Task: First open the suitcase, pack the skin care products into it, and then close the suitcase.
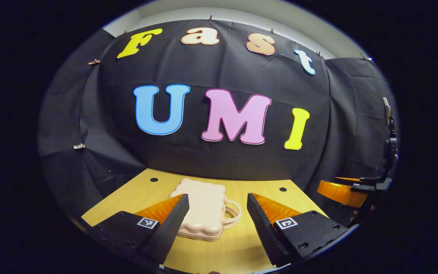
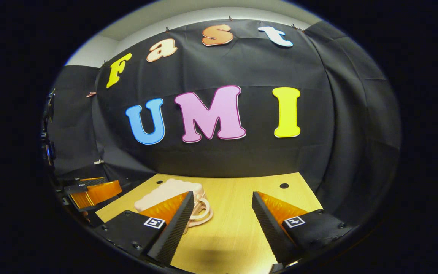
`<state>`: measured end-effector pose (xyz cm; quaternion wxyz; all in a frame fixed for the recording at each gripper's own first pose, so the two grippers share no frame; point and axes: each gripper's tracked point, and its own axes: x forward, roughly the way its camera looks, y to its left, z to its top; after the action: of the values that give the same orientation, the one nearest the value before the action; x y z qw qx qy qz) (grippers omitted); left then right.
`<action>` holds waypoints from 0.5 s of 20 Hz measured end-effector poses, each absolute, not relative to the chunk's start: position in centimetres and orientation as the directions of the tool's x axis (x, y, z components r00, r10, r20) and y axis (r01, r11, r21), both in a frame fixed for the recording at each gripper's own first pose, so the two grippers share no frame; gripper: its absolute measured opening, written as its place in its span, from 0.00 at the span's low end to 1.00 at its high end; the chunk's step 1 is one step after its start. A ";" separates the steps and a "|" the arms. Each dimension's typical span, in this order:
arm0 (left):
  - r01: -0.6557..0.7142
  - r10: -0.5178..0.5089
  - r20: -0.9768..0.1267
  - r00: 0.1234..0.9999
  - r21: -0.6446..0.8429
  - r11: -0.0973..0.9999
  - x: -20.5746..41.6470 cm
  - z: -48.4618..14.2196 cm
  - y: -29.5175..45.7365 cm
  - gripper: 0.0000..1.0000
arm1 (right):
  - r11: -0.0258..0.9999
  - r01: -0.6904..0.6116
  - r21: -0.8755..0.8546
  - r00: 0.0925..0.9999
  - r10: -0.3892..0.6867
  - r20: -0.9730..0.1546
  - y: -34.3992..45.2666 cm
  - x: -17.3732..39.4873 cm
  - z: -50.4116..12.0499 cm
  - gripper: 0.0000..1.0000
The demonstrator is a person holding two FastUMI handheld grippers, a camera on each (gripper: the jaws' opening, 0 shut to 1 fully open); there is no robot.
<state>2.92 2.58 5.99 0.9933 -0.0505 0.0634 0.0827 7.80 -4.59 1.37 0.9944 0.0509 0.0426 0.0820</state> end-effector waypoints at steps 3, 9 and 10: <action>-0.159 0.148 -0.113 0.983 -0.094 0.983 1.6 6.2 3.5 0.96 | 0.984 -0.158 0.087 0.985 0.163 -0.053 -2.5 6.6 1.4 0.97; -0.130 0.121 -0.104 0.987 -0.083 0.988 0.2 5.8 5.1 0.96 | 0.986 -0.153 0.072 0.987 0.156 -0.047 0.6 5.4 1.1 0.97; -0.126 0.117 -0.107 0.987 -0.083 0.988 0.1 5.6 5.3 0.96 | 0.986 -0.147 0.076 0.987 0.151 -0.046 0.8 5.3 1.1 0.97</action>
<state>0.12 5.28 5.60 0.9958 -0.0450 0.0510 0.0611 5.26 0.75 1.10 0.9962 0.0363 0.0259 0.0747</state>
